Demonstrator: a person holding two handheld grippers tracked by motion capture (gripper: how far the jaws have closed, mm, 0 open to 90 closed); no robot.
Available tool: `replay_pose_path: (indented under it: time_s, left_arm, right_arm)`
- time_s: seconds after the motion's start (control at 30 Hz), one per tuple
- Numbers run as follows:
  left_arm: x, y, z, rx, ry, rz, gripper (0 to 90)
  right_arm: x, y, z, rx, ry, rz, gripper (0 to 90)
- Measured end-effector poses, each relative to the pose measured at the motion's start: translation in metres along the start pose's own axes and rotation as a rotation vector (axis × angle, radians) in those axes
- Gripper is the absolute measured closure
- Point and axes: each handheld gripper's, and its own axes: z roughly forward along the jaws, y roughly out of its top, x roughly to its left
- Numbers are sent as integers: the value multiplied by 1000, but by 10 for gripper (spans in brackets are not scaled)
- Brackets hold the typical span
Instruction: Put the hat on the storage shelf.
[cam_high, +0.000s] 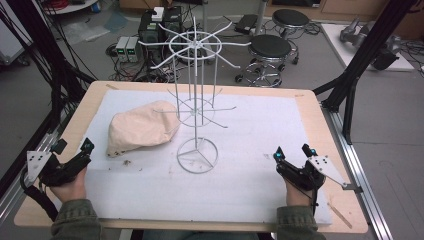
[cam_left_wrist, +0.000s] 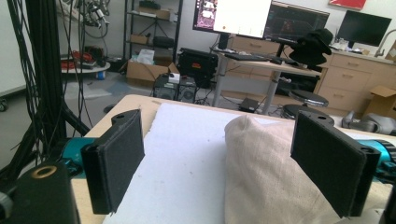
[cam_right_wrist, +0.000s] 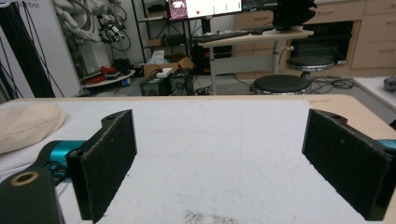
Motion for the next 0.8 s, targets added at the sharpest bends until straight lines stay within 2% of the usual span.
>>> replay_pose_path:
  time_s: [0.13, 0.57, 0.63, 0.73, 0.8]
  left_arm:
    - [0, -1, 2, 6, -13, 5, 172]
    - [1, 0, 4, -6, -19, -5, 172]
    - [1, 1, 4, -6, -18, 2, 172]
    - [-3, 3, 5, -5, -17, 49, 172]
    - [-4, 6, 5, -7, -33, 47, 172]
  right_arm:
    - [0, -2, 1, 14, 14, 21, 92]
    - [-1, -2, 1, 11, 6, 9, 92]
    - [-1, -3, 1, 13, 0, 8, 92]
    - [-2, -4, 0, 19, 2, 11, 92]
    - [-1, -4, 0, 19, -2, 11, 92]
